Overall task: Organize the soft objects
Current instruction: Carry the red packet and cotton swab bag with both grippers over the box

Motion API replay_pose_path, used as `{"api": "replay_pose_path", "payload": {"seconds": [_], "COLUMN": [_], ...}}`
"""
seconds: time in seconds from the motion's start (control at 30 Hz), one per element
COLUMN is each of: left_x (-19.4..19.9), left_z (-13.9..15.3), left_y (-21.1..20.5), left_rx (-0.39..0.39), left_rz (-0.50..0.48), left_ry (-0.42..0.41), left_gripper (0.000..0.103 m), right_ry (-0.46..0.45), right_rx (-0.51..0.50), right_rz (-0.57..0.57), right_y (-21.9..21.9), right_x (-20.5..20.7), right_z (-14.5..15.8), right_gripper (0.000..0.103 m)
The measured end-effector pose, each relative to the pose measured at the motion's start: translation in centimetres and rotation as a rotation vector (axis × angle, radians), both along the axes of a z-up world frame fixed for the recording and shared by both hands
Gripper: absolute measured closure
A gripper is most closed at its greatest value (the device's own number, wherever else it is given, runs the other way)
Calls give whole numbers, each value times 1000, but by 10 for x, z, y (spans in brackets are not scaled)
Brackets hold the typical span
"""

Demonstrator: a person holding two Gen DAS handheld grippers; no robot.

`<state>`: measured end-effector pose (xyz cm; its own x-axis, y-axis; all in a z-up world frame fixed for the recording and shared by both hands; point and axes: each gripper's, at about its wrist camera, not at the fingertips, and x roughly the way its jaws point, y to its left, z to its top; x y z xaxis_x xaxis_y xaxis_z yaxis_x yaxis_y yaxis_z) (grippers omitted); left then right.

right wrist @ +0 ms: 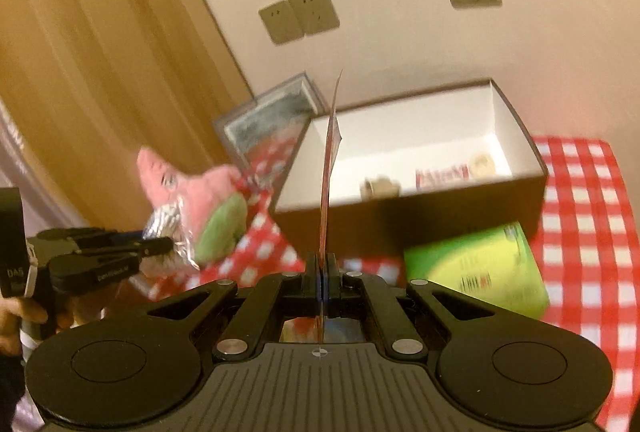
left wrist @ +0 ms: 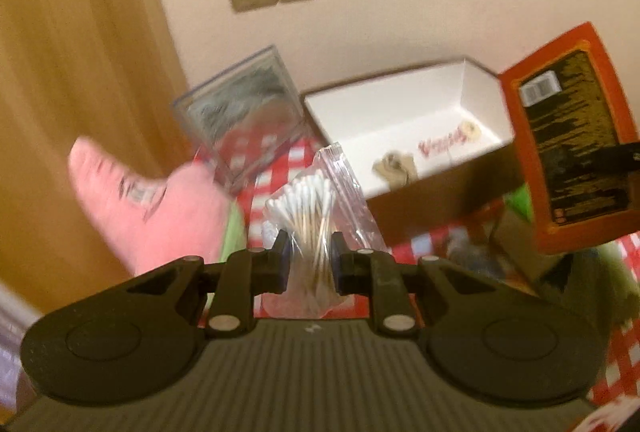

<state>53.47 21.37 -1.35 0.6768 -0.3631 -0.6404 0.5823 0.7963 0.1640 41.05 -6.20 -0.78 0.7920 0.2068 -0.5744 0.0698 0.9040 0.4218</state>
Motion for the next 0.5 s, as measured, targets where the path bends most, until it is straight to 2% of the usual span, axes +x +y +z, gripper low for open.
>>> {"api": "replay_pose_path", "payload": {"seconds": [0.23,0.5], "left_x": [59,113], "left_z": [9,-17], "left_y": [-55,-98], "left_rx": [-26,8], "left_rz": [-83,-122], "left_ry": [0,58], "left_gripper": [85,85], "right_ry": [-47,-36], "right_rx": [17,-18], "right_rz": [-55,-102], "right_y": [-19,-37], "right_x": [72,137], "right_z": [8,-6], "right_gripper": [102,102]}}
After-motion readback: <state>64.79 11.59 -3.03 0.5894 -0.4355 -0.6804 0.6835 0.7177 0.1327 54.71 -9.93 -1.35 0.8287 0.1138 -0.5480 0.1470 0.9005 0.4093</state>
